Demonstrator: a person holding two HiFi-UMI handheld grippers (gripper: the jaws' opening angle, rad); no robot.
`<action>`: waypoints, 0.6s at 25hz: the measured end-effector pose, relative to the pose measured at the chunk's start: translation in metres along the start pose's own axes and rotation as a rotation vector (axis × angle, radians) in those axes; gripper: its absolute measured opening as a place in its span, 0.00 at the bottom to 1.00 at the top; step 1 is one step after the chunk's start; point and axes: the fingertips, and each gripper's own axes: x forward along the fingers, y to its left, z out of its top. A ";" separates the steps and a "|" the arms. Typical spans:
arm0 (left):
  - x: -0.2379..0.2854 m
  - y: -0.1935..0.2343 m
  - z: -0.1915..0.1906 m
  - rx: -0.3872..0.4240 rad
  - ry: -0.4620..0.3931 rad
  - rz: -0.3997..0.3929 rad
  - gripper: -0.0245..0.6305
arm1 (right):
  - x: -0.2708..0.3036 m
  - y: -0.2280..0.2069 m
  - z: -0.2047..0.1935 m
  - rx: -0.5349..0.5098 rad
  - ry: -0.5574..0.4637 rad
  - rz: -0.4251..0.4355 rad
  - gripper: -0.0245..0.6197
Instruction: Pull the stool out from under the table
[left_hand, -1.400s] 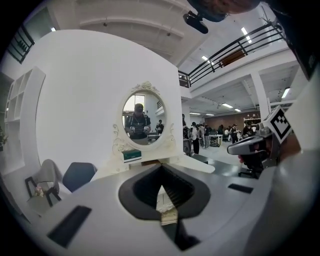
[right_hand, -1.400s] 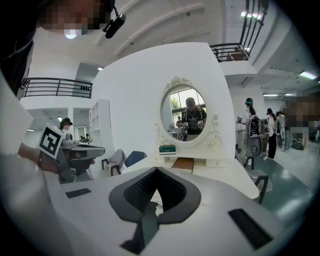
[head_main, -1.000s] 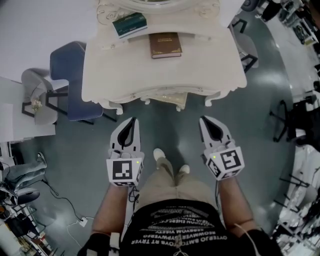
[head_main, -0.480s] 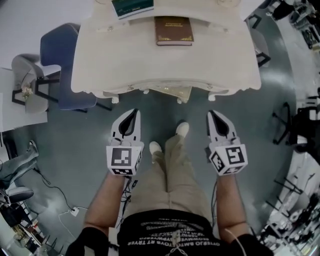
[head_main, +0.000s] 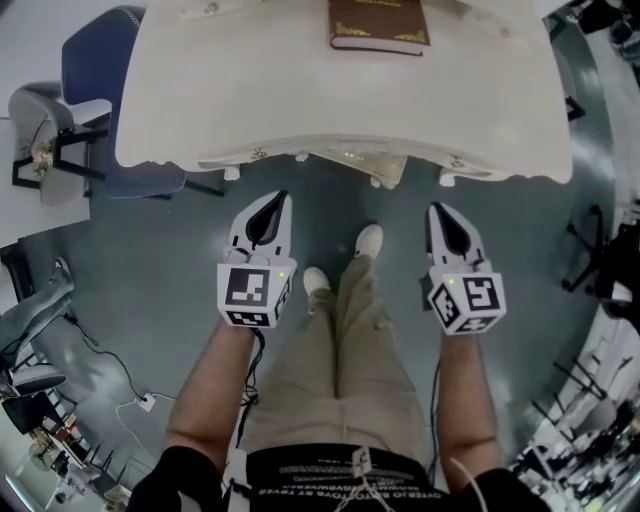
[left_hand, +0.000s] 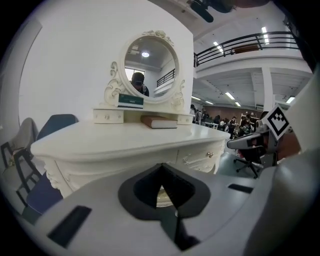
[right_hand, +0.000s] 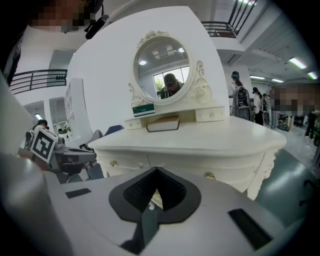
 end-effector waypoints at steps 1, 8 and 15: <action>0.007 0.001 -0.009 -0.003 0.007 0.000 0.04 | 0.007 -0.003 -0.010 0.004 0.010 -0.001 0.04; 0.062 0.007 -0.067 -0.036 0.066 0.002 0.04 | 0.058 -0.026 -0.067 0.023 0.071 -0.024 0.04; 0.098 0.018 -0.104 -0.078 0.085 0.028 0.04 | 0.090 -0.043 -0.099 0.036 0.098 -0.036 0.04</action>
